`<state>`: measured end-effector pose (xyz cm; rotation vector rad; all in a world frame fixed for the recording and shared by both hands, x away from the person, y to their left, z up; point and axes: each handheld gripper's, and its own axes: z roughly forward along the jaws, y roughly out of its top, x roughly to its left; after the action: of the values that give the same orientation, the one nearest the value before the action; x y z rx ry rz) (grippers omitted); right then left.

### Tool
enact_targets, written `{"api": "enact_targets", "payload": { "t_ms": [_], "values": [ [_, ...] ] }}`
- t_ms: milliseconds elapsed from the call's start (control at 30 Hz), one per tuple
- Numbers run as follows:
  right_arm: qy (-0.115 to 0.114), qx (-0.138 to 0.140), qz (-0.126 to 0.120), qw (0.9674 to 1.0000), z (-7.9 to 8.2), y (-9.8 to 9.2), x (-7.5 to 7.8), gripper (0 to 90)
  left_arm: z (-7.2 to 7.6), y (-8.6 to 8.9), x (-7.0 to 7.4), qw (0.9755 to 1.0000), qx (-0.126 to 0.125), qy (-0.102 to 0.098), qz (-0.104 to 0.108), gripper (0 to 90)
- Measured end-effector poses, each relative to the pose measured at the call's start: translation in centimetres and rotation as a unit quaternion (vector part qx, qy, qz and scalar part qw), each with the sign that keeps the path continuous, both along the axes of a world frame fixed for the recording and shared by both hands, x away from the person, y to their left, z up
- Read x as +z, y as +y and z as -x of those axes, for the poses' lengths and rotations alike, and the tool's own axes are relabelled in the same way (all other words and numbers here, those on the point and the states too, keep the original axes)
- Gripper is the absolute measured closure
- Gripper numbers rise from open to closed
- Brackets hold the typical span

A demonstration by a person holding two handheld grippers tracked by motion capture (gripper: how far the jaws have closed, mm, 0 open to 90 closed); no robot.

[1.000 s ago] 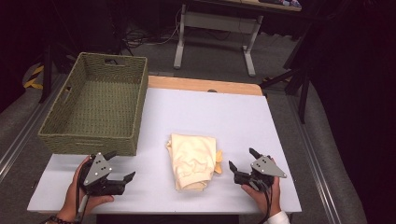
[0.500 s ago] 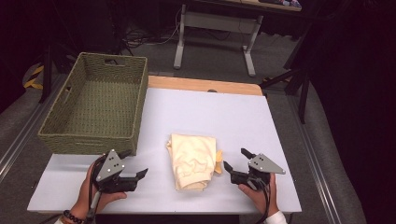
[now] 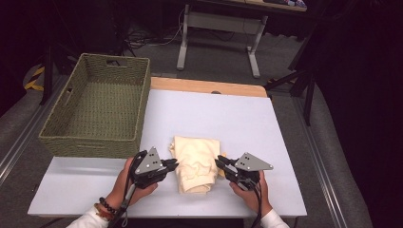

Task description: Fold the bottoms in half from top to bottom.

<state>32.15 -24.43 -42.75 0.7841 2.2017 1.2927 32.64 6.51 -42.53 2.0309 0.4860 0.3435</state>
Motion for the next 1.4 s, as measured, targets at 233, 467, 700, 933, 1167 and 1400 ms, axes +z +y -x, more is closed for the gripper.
{"api": "enact_targets", "payload": {
  "t_ms": [233, 467, 700, 933, 1167, 1400],
  "values": [
    [0.01, 0.04, 0.028, 0.9988, -0.7, 1.7, -0.5, 90.0, -1.3, -2.1, -0.8, 0.9996, -0.016, 0.011, -0.021, 89.7],
    [0.024, 0.047, 0.047, 0.9975, -1.4, 2.7, -1.2, 90.0, -1.7, -2.7, -2.1, 0.9981, -0.021, 0.028, -0.051, 89.2],
    [0.054, 0.036, 0.059, 0.9962, -1.8, 2.6, -2.6, 90.0, -1.8, -2.7, -3.0, 0.9966, -0.022, 0.041, -0.068, 89.7],
    [0.054, 0.002, 0.079, 0.9954, -2.0, 1.1, -2.8, 90.0, -1.4, -2.5, -3.0, 0.9954, -0.02, 0.028, -0.089, 89.8],
    [0.04, -0.039, 0.065, 0.9963, -2.6, -0.1, -1.5, 90.0, -1.7, -1.8, -1.2, 0.9987, -0.008, 0.02, -0.046, 86.0],
    [0.017, 0.031, 0.053, 0.998, -3.0, 3.2, 0.0, 90.0, -0.2, -4.0, -0.1, 0.9975, -0.062, 0.021, -0.027, 85.0]
  ]
}}
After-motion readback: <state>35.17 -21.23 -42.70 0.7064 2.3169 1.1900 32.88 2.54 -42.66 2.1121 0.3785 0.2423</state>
